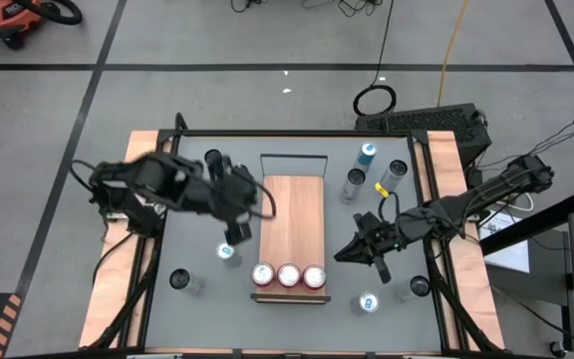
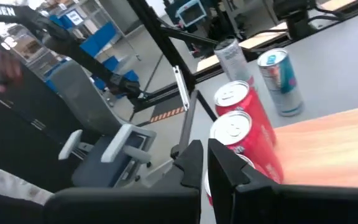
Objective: Sort soda cans
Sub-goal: Put the bottom left white pink soda can on the shelf
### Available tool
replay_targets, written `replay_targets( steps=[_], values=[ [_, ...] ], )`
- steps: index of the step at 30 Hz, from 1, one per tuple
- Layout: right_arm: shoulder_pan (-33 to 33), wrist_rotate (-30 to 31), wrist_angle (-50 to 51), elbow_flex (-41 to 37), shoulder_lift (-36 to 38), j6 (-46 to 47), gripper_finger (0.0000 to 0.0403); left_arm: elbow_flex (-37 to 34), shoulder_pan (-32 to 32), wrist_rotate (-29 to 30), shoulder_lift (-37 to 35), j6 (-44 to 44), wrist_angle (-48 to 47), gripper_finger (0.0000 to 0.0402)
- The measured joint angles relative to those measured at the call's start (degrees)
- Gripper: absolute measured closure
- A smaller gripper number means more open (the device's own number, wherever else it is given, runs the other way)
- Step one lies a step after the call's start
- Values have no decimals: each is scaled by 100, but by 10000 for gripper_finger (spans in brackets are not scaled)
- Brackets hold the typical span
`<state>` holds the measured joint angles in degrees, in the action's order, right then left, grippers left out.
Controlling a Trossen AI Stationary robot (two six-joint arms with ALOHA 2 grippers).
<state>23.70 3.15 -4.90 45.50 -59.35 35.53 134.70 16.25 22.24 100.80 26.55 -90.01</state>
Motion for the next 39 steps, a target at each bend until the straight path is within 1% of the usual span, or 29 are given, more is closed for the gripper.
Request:
replay_targets(
  steps=[3, 8, 14, 17, 20, 22, 24, 26, 29, 32, 36, 39],
  values=[
    [-7, 160, 159, 0, 60, -23, 403, -14, -369, 63, -270, -601, -3, 395],
    [-9, 560, 143, 0, 90, -461, 403, -13, -1272, -131, -744, -1626, -3, 395],
    [-13, 1186, 133, 0, 92, -871, 403, -14, -2655, -1289, -1010, -2676, 23, 395],
    [-27, 1551, 134, 0, 93, -924, 403, -23, -3180, -1984, -1047, -3055, 6, 395],
    [-68, 1864, 131, 0, 94, -891, 403, -402, -3533, -2552, -1231, -3324, 7, 395],
    [-105, 2078, 130, 0, 94, -806, 403, -900, -3702, -2676, -1503, -3352, 12, 395],
    [-144, 2238, 128, 0, 96, -785, 403, -1558, -3827, -2693, -1862, -3269, 89, 395],
    [-187, 2300, 131, 0, 96, -777, 403, -2314, -3887, -2698, -2261, -2975, 360, 395],
    [-234, 2479, 115, 0, 96, -769, 403, -3447, -3880, -2719, -2873, -2255, 850, 395],
    [-243, 2621, -28, 0, 96, -772, 403, -4393, -3786, -2728, -3424, -1336, 1169, 395],
    [-243, 2711, -112, 4, 98, -754, 403, -5346, -3575, -2735, -3952, -361, 1545, 395],
    [-253, 2708, -84, 4, 96, -831, 403, -5825, -3323, -2896, -4205, 154, 1697, 394]
  ],
)
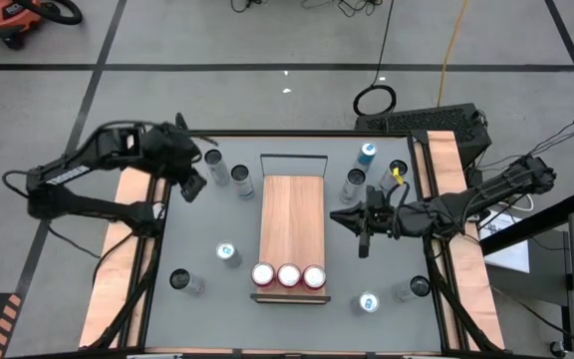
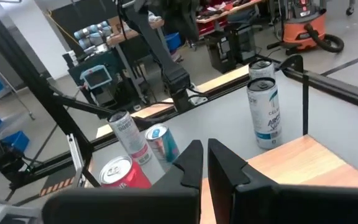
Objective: Sort soda cans
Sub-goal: Put the bottom left white pink soda can on the shelf
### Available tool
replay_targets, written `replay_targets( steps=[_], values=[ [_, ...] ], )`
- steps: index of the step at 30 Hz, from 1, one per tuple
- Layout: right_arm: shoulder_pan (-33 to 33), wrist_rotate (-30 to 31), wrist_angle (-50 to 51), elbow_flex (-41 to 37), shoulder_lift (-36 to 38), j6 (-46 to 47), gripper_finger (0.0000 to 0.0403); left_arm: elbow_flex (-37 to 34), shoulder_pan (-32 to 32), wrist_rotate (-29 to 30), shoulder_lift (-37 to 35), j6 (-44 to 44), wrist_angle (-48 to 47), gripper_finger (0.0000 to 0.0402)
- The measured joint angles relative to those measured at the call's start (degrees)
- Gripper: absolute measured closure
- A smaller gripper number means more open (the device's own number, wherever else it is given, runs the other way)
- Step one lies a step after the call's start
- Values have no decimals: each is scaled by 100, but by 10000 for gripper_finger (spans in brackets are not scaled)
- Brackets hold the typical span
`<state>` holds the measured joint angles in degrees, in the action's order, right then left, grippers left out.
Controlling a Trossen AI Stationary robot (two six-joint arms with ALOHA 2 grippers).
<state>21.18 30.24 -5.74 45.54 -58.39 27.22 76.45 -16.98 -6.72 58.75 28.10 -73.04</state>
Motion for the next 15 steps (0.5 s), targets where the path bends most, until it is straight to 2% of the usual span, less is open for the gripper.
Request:
replay_targets(
  steps=[3, 6, 9, 11, 15],
  values=[
    [-96, 0, 29, 0, 0, -142, 403, -202, 383, -90, -76, 505, 55, 374],
    [-250, -73, 115, 0, 33, -119, 403, -211, 814, -77, -56, 976, 157, 333],
    [-427, -479, 192, 0, 157, 180, 403, -211, 1286, -92, -23, 1429, 569, 278],
    [-504, -818, 384, 0, 289, 382, 403, -211, 1641, -327, -21, 1554, 769, 237],
    [-613, -1261, 861, 0, 599, 583, 403, -206, 2271, -380, 4, 2128, 686, 159]
  ],
)
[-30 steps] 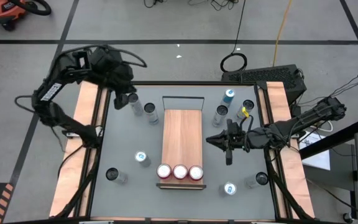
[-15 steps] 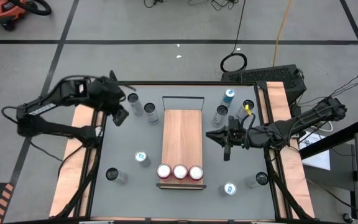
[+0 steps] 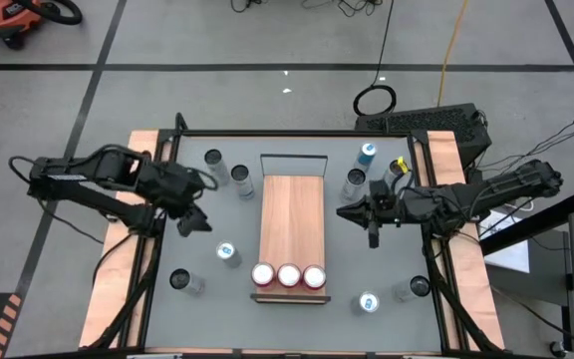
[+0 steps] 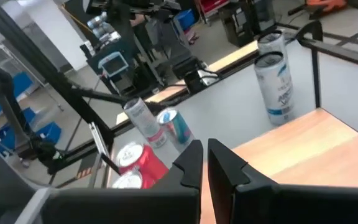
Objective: Sort soda cans
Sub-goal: Put the bottom left white pink soda can on the shelf
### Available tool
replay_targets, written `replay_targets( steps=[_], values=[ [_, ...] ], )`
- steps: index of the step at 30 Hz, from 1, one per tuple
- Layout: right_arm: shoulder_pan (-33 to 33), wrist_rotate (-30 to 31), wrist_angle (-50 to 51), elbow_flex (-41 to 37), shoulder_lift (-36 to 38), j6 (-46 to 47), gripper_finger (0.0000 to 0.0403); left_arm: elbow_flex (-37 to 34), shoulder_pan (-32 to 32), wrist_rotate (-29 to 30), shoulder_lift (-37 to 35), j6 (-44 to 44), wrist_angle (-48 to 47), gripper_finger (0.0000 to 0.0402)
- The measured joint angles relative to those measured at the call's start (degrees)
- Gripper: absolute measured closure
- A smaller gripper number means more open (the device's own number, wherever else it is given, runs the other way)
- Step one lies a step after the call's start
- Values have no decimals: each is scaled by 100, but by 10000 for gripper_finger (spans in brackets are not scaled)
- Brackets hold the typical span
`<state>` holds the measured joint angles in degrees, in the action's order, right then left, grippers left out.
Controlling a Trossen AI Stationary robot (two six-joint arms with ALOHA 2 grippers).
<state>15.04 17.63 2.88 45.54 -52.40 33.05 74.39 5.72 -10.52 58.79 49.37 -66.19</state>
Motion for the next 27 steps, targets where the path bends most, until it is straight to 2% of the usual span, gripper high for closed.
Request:
replay_targets(
  steps=[5, 11, 14, 18, 27],
  values=[
    [-114, -141, 585, 0, 360, 35, 403, 1, 643, 564, 131, 717, -279, 104],
    [-243, -141, 774, 0, 617, 38, 403, 0, 1112, 1157, 627, 1186, -592, 98],
    [-308, -144, 771, 0, 641, 248, 403, 0, 1217, 1181, 927, 1621, -841, 98],
    [-357, -138, 771, 0, 643, 800, 403, 0, 1248, 918, 1209, 2483, -1148, 98],
    [-386, -116, 771, 0, 614, 1675, 403, 0, 1295, 1075, 1391, 2683, -1004, 100]
  ],
)
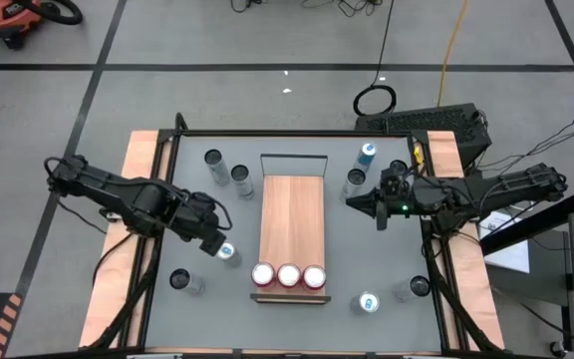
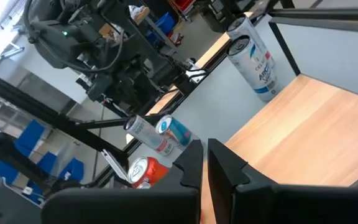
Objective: Sort soda cans
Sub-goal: Put the bottom left white pink soda can on the shelf
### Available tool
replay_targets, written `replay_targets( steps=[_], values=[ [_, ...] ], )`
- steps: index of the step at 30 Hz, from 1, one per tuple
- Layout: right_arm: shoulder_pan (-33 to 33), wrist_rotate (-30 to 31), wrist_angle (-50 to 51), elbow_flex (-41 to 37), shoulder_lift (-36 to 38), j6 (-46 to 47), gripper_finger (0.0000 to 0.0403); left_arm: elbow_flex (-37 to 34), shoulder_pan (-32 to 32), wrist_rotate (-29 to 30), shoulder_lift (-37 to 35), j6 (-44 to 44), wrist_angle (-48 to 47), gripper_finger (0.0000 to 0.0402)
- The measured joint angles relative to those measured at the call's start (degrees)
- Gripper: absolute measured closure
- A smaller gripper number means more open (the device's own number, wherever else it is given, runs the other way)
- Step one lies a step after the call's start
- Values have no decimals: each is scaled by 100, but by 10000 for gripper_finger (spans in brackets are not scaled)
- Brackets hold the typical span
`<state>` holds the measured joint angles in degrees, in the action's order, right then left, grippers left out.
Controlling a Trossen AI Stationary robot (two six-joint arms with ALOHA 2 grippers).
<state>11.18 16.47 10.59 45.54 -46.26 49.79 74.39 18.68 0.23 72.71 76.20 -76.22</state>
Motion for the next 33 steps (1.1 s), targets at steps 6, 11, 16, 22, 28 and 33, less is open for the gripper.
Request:
replay_targets(
  steps=[6, 11, 16, 22, 28, 33],
  values=[
    [0, 4, -1, 0, 2, 319, 403, 0, 265, -59, -77, 5, 250, 100],
    [0, 13, 0, 0, -26, 339, 403, 0, 644, -191, -225, 242, 179, 100],
    [0, 18, 68, 0, -174, 201, 403, 0, 1017, -533, -363, 891, 148, 100],
    [0, 19, 124, 0, -443, 202, 403, 0, 1379, -1112, -383, 1906, 63, 100],
    [0, 1, 175, 0, -681, 202, 403, 0, 1576, -1160, -378, 2658, -3, 100],
    [0, -16, 173, 0, -725, 202, 403, 2, 1787, -1116, -255, 2999, -498, 98]
  ],
)
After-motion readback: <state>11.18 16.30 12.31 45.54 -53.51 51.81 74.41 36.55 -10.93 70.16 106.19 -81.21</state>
